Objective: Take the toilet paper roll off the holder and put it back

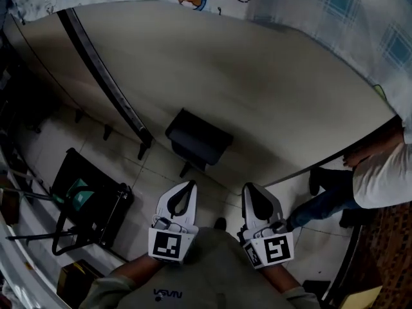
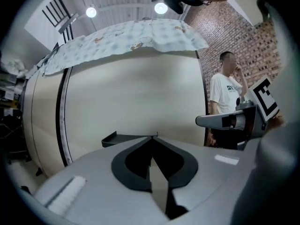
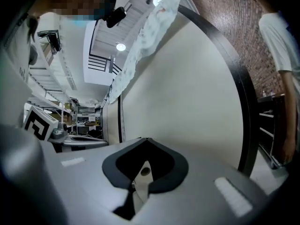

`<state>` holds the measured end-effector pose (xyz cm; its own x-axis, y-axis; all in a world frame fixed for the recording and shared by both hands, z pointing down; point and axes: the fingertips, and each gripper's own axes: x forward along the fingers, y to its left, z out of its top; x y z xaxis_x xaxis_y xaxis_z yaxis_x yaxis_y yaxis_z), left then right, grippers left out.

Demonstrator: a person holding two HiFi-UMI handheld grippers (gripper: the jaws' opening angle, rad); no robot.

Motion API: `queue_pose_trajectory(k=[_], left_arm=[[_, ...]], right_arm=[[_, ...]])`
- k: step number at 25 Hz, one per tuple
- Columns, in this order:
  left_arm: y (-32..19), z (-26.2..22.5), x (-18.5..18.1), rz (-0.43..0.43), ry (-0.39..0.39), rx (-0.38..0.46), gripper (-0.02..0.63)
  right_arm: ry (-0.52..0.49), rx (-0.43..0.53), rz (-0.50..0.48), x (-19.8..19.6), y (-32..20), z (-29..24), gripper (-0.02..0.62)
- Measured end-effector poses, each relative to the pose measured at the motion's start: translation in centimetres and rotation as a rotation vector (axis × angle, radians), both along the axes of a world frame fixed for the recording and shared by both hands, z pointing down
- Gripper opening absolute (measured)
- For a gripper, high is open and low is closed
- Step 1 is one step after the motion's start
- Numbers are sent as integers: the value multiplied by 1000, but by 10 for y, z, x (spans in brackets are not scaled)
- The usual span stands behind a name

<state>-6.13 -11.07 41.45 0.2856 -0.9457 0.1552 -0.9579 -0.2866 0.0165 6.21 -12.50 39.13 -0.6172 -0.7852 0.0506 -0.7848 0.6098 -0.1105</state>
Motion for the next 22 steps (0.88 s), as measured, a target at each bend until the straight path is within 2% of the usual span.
queue_pose_trajectory(k=[3,11,16,22], left_arm=[[8,5,9,-23,-7,1,8],[31,20,17,-108,-28,-21,6],[39,24,10,-133,-32,-22,8],[47,14,-7,-131,-24,8,6]], right_arm=[[4,25,-9,6,10,3,0],[-5,21,-45,16,23,19,0],[7,20,-71,10,26,25,0],[3,25,-54,-4,36,19,0]])
